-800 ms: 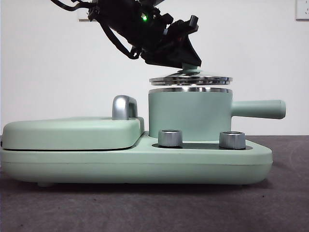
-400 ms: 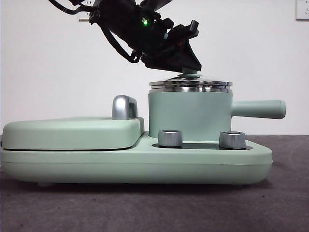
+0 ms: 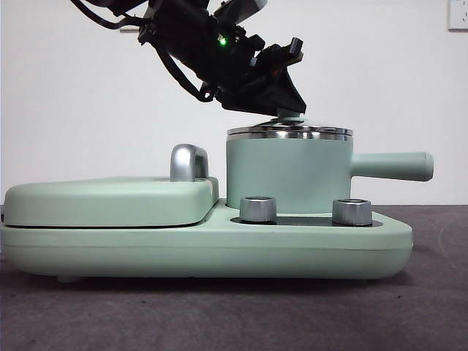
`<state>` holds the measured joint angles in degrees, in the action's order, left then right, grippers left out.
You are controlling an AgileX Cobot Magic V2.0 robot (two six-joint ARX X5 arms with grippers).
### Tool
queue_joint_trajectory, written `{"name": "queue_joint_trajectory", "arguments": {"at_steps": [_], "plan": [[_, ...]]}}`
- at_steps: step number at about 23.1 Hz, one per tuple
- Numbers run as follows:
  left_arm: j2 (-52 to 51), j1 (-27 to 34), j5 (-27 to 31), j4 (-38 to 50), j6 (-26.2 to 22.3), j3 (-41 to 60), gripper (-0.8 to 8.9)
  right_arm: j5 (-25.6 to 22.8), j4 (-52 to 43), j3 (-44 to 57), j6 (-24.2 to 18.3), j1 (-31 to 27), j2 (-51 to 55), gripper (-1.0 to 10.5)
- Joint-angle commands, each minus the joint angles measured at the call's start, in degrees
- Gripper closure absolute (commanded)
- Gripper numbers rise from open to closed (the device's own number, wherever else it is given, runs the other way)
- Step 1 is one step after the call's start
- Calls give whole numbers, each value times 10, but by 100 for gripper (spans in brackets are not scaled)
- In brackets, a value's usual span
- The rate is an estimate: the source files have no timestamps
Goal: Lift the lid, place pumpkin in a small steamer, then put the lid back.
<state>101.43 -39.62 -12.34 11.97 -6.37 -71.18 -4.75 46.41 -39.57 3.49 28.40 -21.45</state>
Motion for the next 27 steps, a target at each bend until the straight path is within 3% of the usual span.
{"name": "queue_joint_trajectory", "arguments": {"at_steps": [1,15,23,27], "plan": [[19,-5,-4,4,0,-15,798,-3,-8,-1,8,3,-1,539],[24,13,-19,-68,-5,-15,798,-2,-8,-1,8,3,-1,538],[27,15,-19,-44,-54,-13,798,-2,-8,-1,8,3,-1,539],[37,16,-32,-8,-56,-12,798,3,-8,-1,8,3,-1,539]]}}
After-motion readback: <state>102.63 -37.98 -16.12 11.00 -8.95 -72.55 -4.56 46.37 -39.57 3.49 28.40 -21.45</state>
